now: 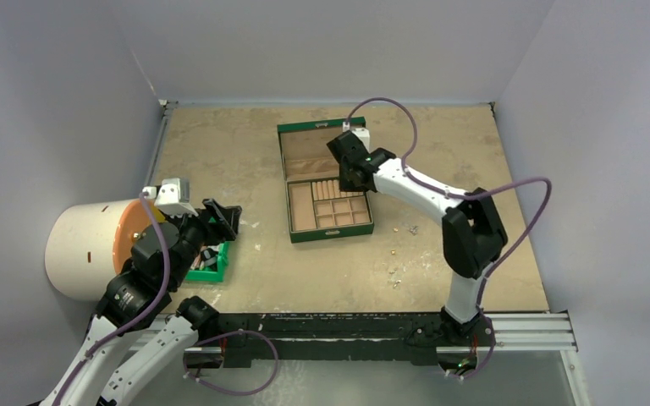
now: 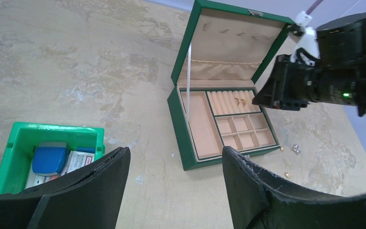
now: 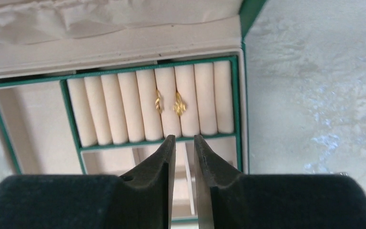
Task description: Organize the mixed jewelry
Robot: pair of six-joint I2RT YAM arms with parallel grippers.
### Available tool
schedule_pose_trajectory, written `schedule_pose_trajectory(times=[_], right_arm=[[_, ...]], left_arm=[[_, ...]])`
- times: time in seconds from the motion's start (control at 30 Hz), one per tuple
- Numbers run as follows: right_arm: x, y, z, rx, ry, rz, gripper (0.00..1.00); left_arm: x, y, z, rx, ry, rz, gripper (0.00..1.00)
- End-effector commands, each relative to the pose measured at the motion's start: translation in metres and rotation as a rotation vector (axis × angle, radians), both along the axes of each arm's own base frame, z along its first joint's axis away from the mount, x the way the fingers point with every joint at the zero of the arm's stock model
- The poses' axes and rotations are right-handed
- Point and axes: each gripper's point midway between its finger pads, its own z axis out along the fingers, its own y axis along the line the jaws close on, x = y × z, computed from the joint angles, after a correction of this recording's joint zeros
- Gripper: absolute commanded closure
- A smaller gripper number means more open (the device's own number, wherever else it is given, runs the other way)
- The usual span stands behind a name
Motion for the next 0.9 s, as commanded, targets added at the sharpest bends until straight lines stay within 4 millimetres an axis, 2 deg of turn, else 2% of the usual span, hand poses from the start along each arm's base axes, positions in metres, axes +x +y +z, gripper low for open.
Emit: schedule_pose_trajectory(times=[0.0, 0.1, 0.27, 0.47, 0.57, 0.73, 0.87], right_arm=[[-0.015, -0.011, 0.048, 0.075, -0.076, -0.025, 0.76], [-0.030, -0.025, 0.062, 0.090, -0.096, -0.035, 0.74], [-0.061, -0.054, 0.074, 0.097, -0.114, -0.065, 0.70], [-0.104, -0.087, 0.071, 0.121, -0.098, -0.112, 0.68], [-0.125, -0.099, 0.055, 0.129, -0.059, -0.142, 0.68], [-0.158, -0.116, 0.019, 0.130, 0.029, -0.188, 0.67], [-0.171, -0.119, -0.006, 0.144, 0.069, -0.201, 0.66]], left_arm=[[0.004, 0.000, 0.011, -0.032, -0.043, 0.010, 0.30], [0.004, -0.001, 0.011, -0.034, -0.043, 0.009, 0.30], [0.004, -0.001, 0.011, -0.035, -0.043, 0.009, 0.30], [0.004, -0.002, 0.011, -0.035, -0.040, 0.005, 0.30], [0.004, -0.002, 0.010, -0.034, -0.037, 0.005, 0.30], [0.005, -0.002, 0.009, -0.033, -0.033, 0.008, 0.30], [0.006, -0.002, 0.008, -0.030, -0.030, 0.009, 0.30]])
